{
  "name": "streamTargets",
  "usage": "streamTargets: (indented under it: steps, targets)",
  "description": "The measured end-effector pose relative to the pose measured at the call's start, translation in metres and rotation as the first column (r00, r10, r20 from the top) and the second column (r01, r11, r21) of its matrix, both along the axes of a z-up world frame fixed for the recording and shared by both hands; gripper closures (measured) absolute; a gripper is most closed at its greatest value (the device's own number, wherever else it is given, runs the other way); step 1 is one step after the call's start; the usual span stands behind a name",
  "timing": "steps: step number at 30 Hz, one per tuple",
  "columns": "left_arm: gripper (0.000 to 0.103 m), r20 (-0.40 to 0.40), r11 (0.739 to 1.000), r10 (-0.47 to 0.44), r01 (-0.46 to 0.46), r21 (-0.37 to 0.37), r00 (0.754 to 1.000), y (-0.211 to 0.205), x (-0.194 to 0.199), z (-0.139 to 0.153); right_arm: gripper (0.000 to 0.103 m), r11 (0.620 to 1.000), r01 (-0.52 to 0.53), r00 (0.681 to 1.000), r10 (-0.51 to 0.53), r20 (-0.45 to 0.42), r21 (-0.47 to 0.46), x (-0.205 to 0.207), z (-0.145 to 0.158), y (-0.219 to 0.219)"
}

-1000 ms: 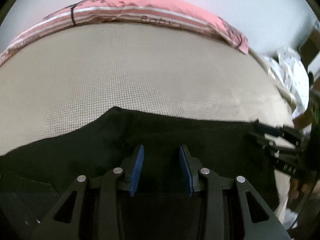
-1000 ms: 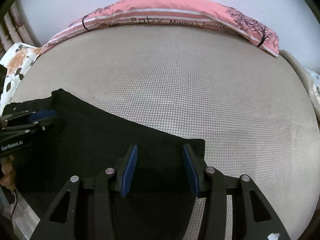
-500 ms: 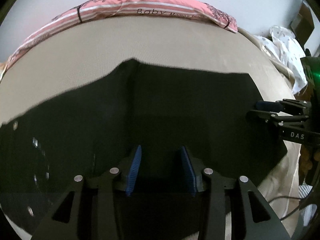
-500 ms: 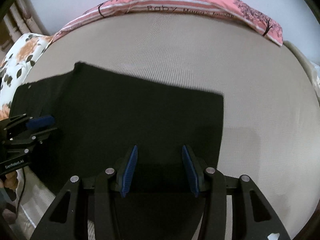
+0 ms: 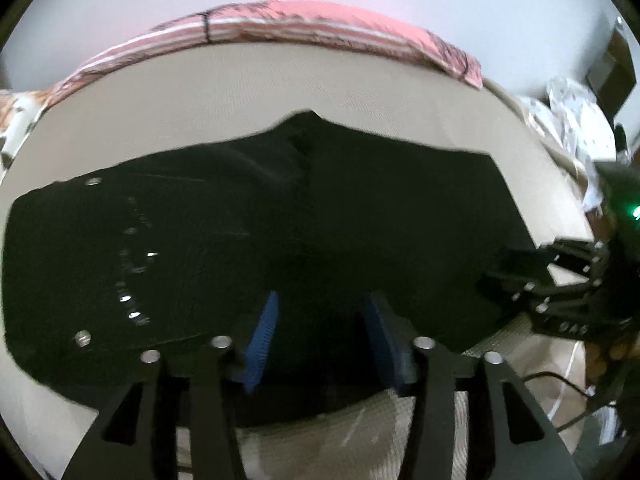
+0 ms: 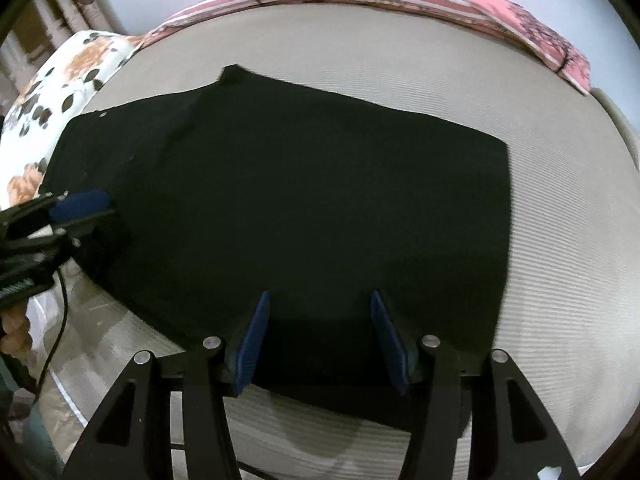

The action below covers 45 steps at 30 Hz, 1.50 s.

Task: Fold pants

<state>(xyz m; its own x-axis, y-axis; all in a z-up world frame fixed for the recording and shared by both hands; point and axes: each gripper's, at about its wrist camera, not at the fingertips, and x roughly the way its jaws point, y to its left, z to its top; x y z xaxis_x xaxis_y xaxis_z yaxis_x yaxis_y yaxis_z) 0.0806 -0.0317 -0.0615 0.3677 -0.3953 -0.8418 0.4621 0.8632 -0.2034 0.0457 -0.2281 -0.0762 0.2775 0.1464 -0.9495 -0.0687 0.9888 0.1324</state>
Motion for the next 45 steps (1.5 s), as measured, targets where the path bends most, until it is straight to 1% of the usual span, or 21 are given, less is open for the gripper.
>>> streamTargets:
  steps: [1, 6, 8, 12, 15, 18, 21, 24, 26, 28, 29, 31, 33, 36, 38, 40, 41, 42, 43, 44, 45]
  targets:
    - [0.036, -0.004, 1.0, 0.01, -0.01, -0.011, 1.0, 0.005, 0.001, 0.002, 0.052, 1.0, -0.007, 1.0, 0.007, -0.001, 0.005, 0.0, 0.0, 0.005]
    - [0.034, -0.024, 0.994, 0.1, -0.101, -0.043, 0.995, 0.047, 0.005, 0.019, 0.052, 0.998, -0.066, 0.998, 0.066, -0.002, 0.014, 0.003, 0.0, 0.031]
    - [0.032, -0.049, 0.985, 0.149, -0.153, -0.076, 0.988, 0.07, 0.007, 0.025, 0.052, 0.995, -0.096, 0.995, 0.096, 0.0, 0.016, 0.005, 0.0, 0.045]
    - [0.031, -0.09, 0.958, 0.255, -0.264, -0.114, 0.963, 0.115, 0.007, 0.029, 0.052, 0.991, -0.136, 0.991, 0.136, 0.005, 0.013, 0.011, -0.001, 0.065]
    - [0.031, -0.094, 0.926, 0.337, -0.348, -0.146, 0.937, 0.149, 0.007, 0.032, 0.052, 0.986, -0.166, 0.986, 0.166, 0.006, 0.025, 0.017, -0.001, 0.081]
    - [0.031, -0.126, 0.871, 0.438, -0.455, -0.183, 0.89, 0.185, 0.007, 0.028, 0.052, 0.98, -0.197, 0.98, 0.197, 0.008, 0.037, 0.023, 0.001, 0.096]
    - [0.03, -0.219, 0.82, 0.483, -0.526, -0.227, 0.848, 0.214, 0.006, 0.015, 0.054, 0.976, -0.209, 0.978, 0.209, 0.015, 0.053, 0.028, 0.004, 0.106]
    - [0.03, -0.373, 0.742, 0.485, -0.598, -0.303, 0.791, 0.237, 0.005, -0.007, 0.053, 0.977, -0.193, 0.981, 0.192, 0.021, 0.091, 0.033, 0.009, 0.105]
    - [0.03, -0.448, 0.696, 0.469, -0.631, -0.343, 0.761, 0.247, 0.004, -0.021, 0.052, 0.977, -0.187, 0.982, 0.185, 0.027, 0.101, 0.036, 0.012, 0.104]
    - [0.03, -0.496, 0.662, 0.448, -0.649, -0.375, 0.744, 0.255, 0.005, -0.031, 0.051, 0.979, -0.18, 0.984, 0.178, 0.029, 0.092, 0.039, 0.013, 0.103]
    - [0.03, -0.511, 0.652, 0.441, -0.655, -0.382, 0.738, 0.256, 0.006, -0.035, 0.05, 0.98, -0.176, 0.984, 0.174, 0.03, 0.092, 0.038, 0.014, 0.101]
    - [0.03, -0.527, 0.651, 0.422, -0.651, -0.39, 0.738, 0.256, 0.01, -0.041, 0.05, 0.983, -0.163, 0.987, 0.161, 0.027, 0.087, 0.04, 0.015, 0.098]
    - [0.03, -0.547, 0.644, 0.412, -0.658, -0.391, 0.728, 0.257, 0.014, -0.049, 0.05, 0.985, -0.155, 0.988, 0.153, 0.025, 0.08, 0.042, 0.016, 0.095]
    - [0.03, -0.579, 0.618, 0.382, -0.665, -0.42, 0.72, 0.259, 0.02, -0.061, 0.05, 0.987, -0.145, 0.989, 0.144, 0.021, 0.07, 0.043, 0.015, 0.094]
    - [0.03, -0.576, 0.588, 0.367, -0.662, -0.465, 0.73, 0.262, 0.023, -0.063, 0.05, 0.988, -0.138, 0.99, 0.137, 0.016, 0.069, 0.043, 0.015, 0.093]
    - [0.03, -0.573, 0.579, 0.348, -0.651, -0.491, 0.742, 0.263, 0.025, -0.066, 0.05, 0.988, -0.133, 0.991, 0.133, 0.011, 0.072, 0.044, 0.014, 0.094]
    - [0.03, -0.565, 0.571, 0.336, -0.64, -0.515, 0.754, 0.265, 0.025, -0.068, 0.05, 0.989, -0.132, 0.991, 0.132, 0.008, 0.072, 0.044, 0.013, 0.095]
    - [0.03, -0.563, 0.56, 0.328, -0.636, -0.531, 0.759, 0.267, 0.025, -0.069, 0.05, 0.989, -0.129, 0.992, 0.129, 0.006, 0.07, 0.045, 0.013, 0.095]
    - [0.03, -0.566, 0.546, 0.323, -0.638, -0.543, 0.758, 0.269, 0.024, -0.071, 0.05, 0.989, -0.128, 0.992, 0.128, 0.006, 0.071, 0.045, 0.013, 0.095]
    - [0.03, -0.567, 0.54, 0.319, -0.637, -0.549, 0.759, 0.27, 0.024, -0.071, 0.05, 0.989, -0.129, 0.992, 0.129, 0.006, 0.071, 0.045, 0.013, 0.096]
    - [0.03, -0.563, 0.543, 0.317, -0.632, -0.553, 0.764, 0.27, 0.025, -0.071, 0.05, 0.99, -0.127, 0.992, 0.127, 0.005, 0.068, 0.045, 0.013, 0.096]
